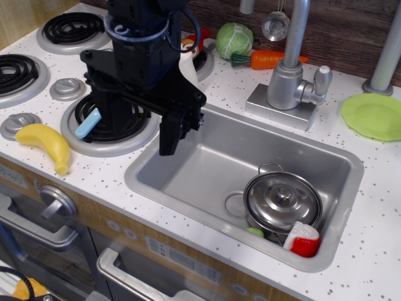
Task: Put detergent in sink
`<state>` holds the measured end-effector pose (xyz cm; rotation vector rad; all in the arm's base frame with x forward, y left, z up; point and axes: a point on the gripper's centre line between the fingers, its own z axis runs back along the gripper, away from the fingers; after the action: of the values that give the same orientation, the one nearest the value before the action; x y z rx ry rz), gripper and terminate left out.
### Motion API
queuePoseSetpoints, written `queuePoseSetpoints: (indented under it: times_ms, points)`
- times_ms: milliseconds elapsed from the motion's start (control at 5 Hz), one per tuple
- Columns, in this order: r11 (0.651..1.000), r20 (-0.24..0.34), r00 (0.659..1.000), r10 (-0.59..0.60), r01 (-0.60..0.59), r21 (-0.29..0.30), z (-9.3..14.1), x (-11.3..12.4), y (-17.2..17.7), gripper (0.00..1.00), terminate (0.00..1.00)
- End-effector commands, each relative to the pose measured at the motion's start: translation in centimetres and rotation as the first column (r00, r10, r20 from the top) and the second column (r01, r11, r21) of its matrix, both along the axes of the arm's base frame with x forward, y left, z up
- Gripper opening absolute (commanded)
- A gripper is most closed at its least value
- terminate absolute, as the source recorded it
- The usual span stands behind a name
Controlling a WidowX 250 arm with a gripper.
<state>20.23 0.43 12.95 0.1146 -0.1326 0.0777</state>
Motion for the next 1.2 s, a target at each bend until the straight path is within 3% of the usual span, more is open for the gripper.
queuePoseSetpoints:
  times_ms: [0,200,400,600,800,1000]
  points:
    - [1.000,0.000,1.000,0.000,0.000,0.000,0.0,0.0,0.0,1.00,0.00]
    - [0.970,0.022,0.973,-0.228,0.225,0.095,2.2,3.7,2.6,1.00,0.00]
    - [0.909,0.069,0.914,-0.400,0.386,0.157,3.6,7.4,3.8,1.00,0.00]
    - [0.823,0.120,0.827,-0.550,0.511,0.250,4.1,10.7,4.4,1.00,0.00]
    - [0.740,0.123,0.745,-0.655,0.600,0.306,3.5,12.8,5.3,1.00,0.00]
    - [0.671,0.122,0.672,-0.730,0.671,0.315,2.5,15.1,6.8,1.00,0.00]
